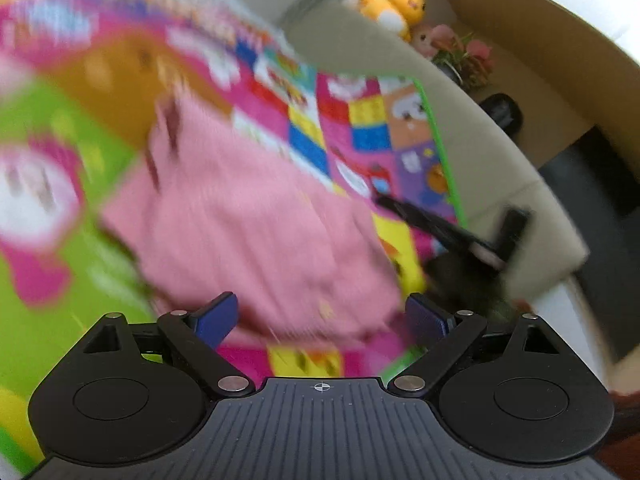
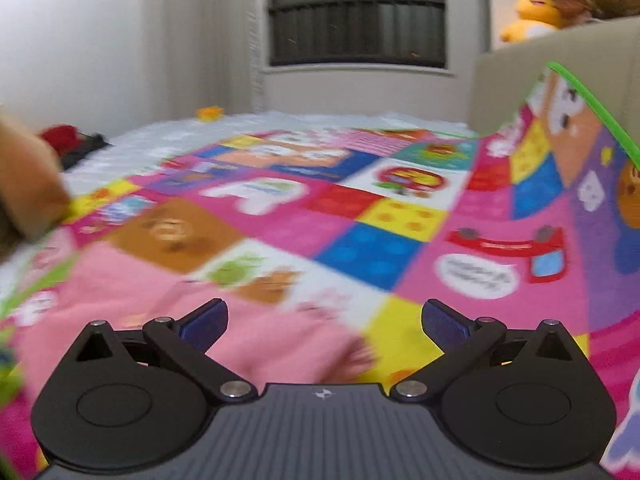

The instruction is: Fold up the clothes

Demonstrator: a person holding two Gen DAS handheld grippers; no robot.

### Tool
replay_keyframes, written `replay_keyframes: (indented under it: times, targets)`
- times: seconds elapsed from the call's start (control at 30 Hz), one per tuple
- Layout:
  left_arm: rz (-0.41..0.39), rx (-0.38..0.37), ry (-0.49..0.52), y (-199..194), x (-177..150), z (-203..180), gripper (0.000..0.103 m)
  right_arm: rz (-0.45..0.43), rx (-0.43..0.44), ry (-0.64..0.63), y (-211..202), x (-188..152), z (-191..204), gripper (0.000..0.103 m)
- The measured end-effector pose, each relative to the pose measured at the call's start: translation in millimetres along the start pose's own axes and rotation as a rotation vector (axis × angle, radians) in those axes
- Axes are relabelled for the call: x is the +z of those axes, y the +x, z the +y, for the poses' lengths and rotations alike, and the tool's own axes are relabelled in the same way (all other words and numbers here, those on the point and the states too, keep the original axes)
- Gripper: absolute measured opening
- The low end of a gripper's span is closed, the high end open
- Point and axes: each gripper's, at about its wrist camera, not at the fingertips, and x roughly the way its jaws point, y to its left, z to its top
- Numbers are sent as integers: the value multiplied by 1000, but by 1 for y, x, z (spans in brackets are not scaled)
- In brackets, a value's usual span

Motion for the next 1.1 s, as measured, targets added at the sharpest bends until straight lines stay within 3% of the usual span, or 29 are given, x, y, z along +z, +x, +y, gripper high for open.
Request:
replay_keyframes:
  times: [0.17,0.23,0.4,0.57,0.67,0.77,0.83,0.9,1.03,1.1]
  targets:
    - [16,98,-15,34,13,16,66,114,-98,-100,49,-6,-12,92]
    - [9,112,7,42,30,20,66,135,-105,-86,51,-14,-17,92]
    - [-19,211,123,65,84,22,66,109,-126,-88,12,-40,-10,93]
    - [-11,222,130,100,132,41,68,77,-43,-189,-38,-63,33,93]
    - [-41,229,151,107,144,38,74,54,22,-278,-58,-76,70,93]
    - [-78,264,215,92,135,24,83,41,92,-302,-69,-79,90,94]
    - [-99,286,260,76,123,13,88,39,159,-279,-73,-73,90,102]
    - [-113,288,305,55,104,2,90,9,200,-250,-81,-64,87,103]
    - [-120,228,353,17,59,-17,94,-86,195,-114,-94,-46,69,103]
    - [-106,239,365,18,40,-18,94,-76,162,-42,-84,-47,65,103]
